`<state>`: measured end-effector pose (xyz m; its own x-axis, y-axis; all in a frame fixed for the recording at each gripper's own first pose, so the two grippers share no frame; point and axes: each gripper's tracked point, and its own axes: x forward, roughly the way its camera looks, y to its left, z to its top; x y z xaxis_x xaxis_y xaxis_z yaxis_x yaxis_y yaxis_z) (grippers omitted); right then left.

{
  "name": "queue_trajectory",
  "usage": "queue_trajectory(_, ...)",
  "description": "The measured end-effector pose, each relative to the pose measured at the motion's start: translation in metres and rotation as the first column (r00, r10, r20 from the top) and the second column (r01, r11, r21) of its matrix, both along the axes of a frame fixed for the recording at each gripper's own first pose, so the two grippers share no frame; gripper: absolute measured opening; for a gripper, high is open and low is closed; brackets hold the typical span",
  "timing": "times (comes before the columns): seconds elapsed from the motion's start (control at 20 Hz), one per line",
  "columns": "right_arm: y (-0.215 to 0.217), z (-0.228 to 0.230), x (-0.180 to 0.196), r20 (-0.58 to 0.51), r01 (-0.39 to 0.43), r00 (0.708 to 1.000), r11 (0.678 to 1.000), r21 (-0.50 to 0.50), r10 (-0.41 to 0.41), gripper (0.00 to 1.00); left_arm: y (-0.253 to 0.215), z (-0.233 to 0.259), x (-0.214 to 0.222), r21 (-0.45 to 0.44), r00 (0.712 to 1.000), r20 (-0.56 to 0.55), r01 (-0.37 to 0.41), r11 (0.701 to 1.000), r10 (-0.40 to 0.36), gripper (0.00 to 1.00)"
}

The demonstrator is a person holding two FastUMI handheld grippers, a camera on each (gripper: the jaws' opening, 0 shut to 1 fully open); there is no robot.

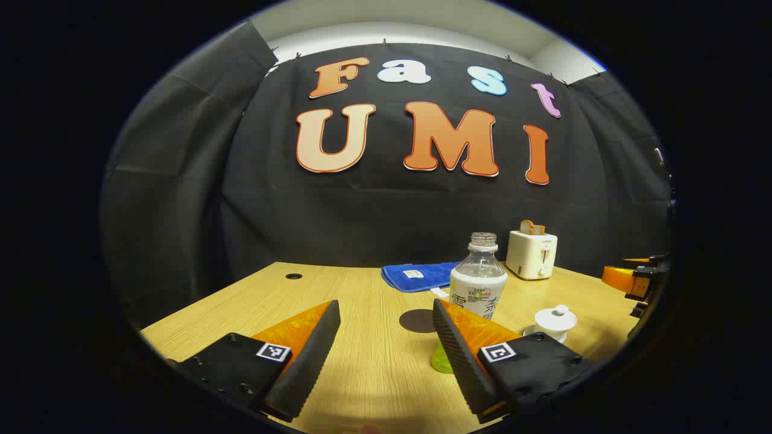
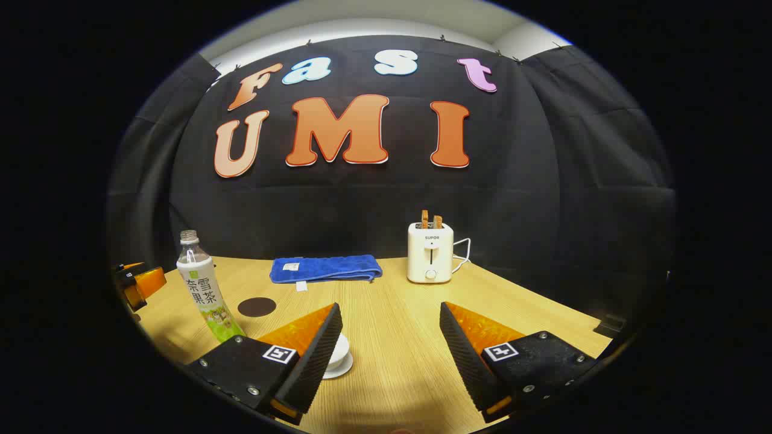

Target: Open the teacup lid with one hand, grasp the water bottle and pour water into the teacup with the other hand; after pouring, place the water bottle on the coaster and then close the teacup lid.

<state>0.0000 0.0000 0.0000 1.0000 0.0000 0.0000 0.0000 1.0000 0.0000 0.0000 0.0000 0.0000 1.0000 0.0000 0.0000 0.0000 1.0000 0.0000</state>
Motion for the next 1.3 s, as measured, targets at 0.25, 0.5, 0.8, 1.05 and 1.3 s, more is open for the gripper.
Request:
queue_trajectory(0.25,0.008,0.001,-0.007,0.001,-0.023,1.0,1.0,-0.012,0.023,0.97,0.001,0.002,-0.011,0.0,1.0,0.002,-0.006,1.0,0.006,0.99)
queue_trajectory(0.5,0.012,0.006,-0.009,0.008,-0.031,0.999,0.999,-0.018,0.032,0.97,-0.002,0.009,-0.014,0.007,1.0,0.022,-0.001,1.0,0.001,0.98)
queue_trajectory(0.8,0.016,0.002,-0.008,-0.003,-0.038,0.999,0.999,-0.025,0.038,0.97,-0.002,0.006,-0.015,0.001,1.0,0.014,0.008,1.0,-0.008,0.99)
queue_trajectory(1.05,0.022,-0.003,-0.007,-0.018,-0.046,0.999,0.998,-0.034,0.045,0.97,-0.004,0.005,-0.016,0.003,1.0,0.006,0.018,1.0,-0.018,0.99)
queue_trajectory(1.3,0.036,-0.009,-0.001,-0.042,-0.068,0.997,0.997,-0.039,0.066,0.97,-0.005,0.003,-0.016,0.003,0.999,-0.004,0.034,0.999,-0.034,0.99)
